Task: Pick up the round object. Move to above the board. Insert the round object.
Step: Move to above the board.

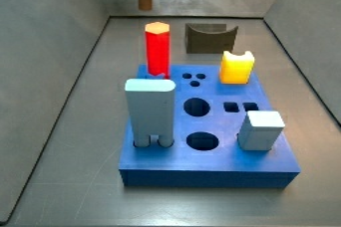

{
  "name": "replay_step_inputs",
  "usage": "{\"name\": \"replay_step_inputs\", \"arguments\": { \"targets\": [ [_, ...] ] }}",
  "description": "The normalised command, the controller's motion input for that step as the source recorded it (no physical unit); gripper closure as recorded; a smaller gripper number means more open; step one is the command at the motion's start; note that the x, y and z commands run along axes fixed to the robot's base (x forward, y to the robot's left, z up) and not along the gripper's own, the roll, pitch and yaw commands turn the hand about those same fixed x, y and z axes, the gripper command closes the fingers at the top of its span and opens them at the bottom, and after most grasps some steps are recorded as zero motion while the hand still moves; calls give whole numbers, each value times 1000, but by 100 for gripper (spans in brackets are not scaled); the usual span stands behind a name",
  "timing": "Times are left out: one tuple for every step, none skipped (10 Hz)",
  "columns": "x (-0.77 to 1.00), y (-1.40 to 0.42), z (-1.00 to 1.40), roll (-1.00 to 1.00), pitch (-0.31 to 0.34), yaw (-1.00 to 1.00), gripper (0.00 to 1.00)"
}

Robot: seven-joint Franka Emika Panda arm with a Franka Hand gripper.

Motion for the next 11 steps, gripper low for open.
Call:
{"name": "replay_step_inputs", "arguments": {
  "targets": [
    [-89,89,1000,201,107,34,100],
    [-84,85,1000,187,102,37,100],
    [-77,78,1000,175,106,32,100],
    [-73,74,1000,169,109,29,100],
    [-65,67,1000,161,111,25,100],
    [-59,61,1000,149,114,26,100],
    [-50,53,1000,132,114,29,100],
    [-41,50,1000,123,119,30,100],
    [-23,36,826,113,126,24,100],
    [-12,21,667,108,128,16,100],
    [-3,10,511,101,132,10,100]
  ]
}}
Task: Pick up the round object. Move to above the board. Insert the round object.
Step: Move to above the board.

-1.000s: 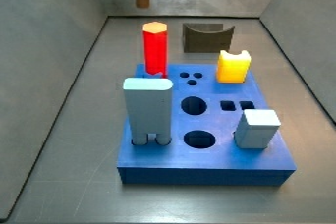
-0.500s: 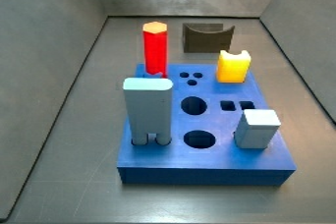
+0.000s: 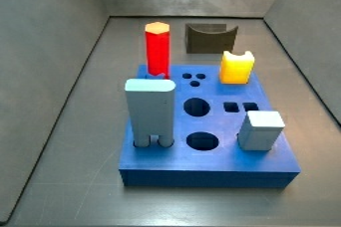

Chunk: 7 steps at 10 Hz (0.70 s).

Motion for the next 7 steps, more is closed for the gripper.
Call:
{"name": "replay_step_inputs", "arguments": {
  "targets": [
    [2,4,305,95,139,2,100],
    [183,-1000,28,-584,-7,-32,100],
    [186,-1000,13,-574,-19,-22,100],
    [184,-1000,20,-371,3,5,100],
    [184,-1000,20,-303,5,-2,100],
    [185,-1000,21,-108,30,6,100],
    [186,-1000,21,-67,42,7,100]
  ]
}}
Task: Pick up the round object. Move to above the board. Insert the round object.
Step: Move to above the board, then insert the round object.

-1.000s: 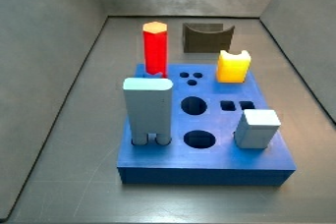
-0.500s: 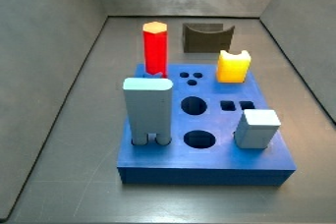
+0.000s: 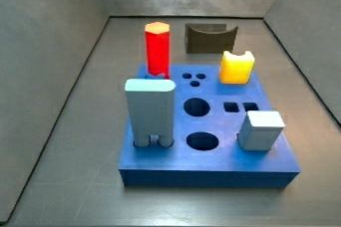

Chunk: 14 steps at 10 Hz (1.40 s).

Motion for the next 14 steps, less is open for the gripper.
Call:
{"name": "replay_step_inputs", "arguments": {
  "targets": [
    [192,-1000,22,-40,56,9,100],
    [199,-1000,22,-38,66,8,100],
    [206,-1000,22,-20,81,11,100],
    [215,-1000,22,-16,91,12,100],
    [227,-1000,22,-13,109,7,100],
    [233,-1000,23,-39,118,3,100],
    [247,-1000,27,10,131,13,100],
    [258,-1000,27,6,143,14,100],
    [293,-1000,33,18,169,11,100],
    [271,-856,34,22,180,3,100],
    [166,-397,27,53,205,13,100],
    [0,-17,-11,0,0,0,100],
    [0,0,-46,0,0,11,100],
    [577,-106,-223,0,0,-17,100]
  ]
}}
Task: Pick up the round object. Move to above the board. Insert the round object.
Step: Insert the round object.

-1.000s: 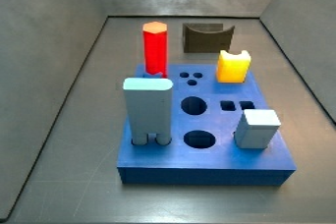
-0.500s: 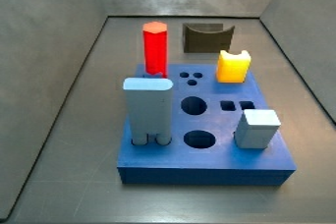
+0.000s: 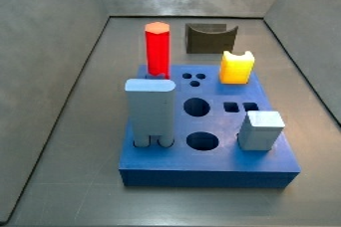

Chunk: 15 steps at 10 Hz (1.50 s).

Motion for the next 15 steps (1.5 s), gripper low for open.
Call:
{"name": "replay_step_inputs", "arguments": {
  "targets": [
    [889,-186,-231,-171,0,-111,100],
    [960,-234,-263,-194,0,-71,100],
    [946,-251,-363,-191,0,-71,100],
    [911,-291,-434,-134,0,-97,100],
    [729,-346,-651,0,-40,-106,100],
    [446,-360,-660,371,-126,0,100],
    [291,-291,-469,600,-120,0,100],
    [377,-249,-449,506,0,0,100],
    [440,-243,-431,414,0,0,100],
    [403,-220,-420,283,0,0,100],
    [329,-111,-311,0,0,-86,100],
    [314,-46,-286,-69,23,-34,100],
    [240,-29,-334,211,54,-60,100],
    [154,0,-391,297,0,-60,100],
    [189,0,-571,203,0,-66,100]
  ]
}}
